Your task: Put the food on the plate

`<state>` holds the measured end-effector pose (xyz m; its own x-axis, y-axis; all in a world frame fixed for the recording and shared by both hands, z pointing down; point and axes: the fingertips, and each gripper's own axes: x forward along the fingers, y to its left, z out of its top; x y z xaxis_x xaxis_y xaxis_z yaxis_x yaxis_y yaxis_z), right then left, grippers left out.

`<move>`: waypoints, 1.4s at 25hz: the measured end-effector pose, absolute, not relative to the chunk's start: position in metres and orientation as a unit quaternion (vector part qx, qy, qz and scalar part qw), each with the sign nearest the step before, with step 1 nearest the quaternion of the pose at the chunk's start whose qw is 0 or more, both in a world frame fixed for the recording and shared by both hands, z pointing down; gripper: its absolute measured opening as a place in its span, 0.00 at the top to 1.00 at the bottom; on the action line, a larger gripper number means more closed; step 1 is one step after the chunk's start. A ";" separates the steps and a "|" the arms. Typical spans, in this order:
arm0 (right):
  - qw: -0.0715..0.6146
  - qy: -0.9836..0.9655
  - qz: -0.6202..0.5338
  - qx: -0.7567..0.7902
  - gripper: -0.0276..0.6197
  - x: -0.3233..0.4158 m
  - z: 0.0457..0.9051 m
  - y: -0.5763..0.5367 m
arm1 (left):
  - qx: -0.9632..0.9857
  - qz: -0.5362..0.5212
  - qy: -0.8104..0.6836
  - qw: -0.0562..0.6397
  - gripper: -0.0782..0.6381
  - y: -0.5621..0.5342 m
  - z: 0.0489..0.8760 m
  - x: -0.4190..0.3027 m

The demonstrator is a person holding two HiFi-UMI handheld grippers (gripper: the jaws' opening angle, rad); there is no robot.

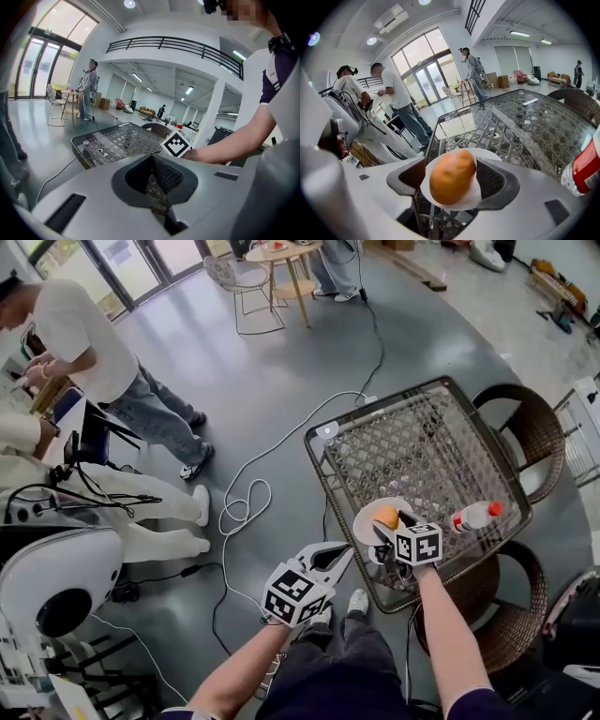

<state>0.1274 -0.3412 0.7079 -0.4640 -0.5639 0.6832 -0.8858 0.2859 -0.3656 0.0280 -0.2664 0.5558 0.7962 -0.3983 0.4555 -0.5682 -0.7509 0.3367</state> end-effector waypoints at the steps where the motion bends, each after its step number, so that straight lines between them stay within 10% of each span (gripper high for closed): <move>1: 0.215 -0.772 0.367 0.473 0.46 0.129 0.703 -0.340 | 0.919 0.180 -0.260 0.234 0.88 -0.266 0.555 0.030; 9: 0.139 -0.793 0.306 0.508 0.47 0.142 0.618 -0.334 | 0.936 0.160 -0.231 0.211 0.88 -0.267 0.530 0.057; 19: -0.011 -0.833 0.199 0.516 0.95 0.153 0.465 -0.310 | 0.959 0.106 -0.213 0.156 0.88 -0.268 0.455 0.082; 35: -0.064 -0.866 0.086 0.489 0.95 0.126 0.366 -0.274 | 0.970 0.071 -0.196 0.125 0.88 -0.258 0.398 0.075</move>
<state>0.1258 -0.2743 0.3656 -0.5142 -0.8572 -0.0270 -0.8352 0.5077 -0.2116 0.0750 -0.2582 0.3976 0.9135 -0.3616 0.1866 -0.3971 -0.8922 0.2150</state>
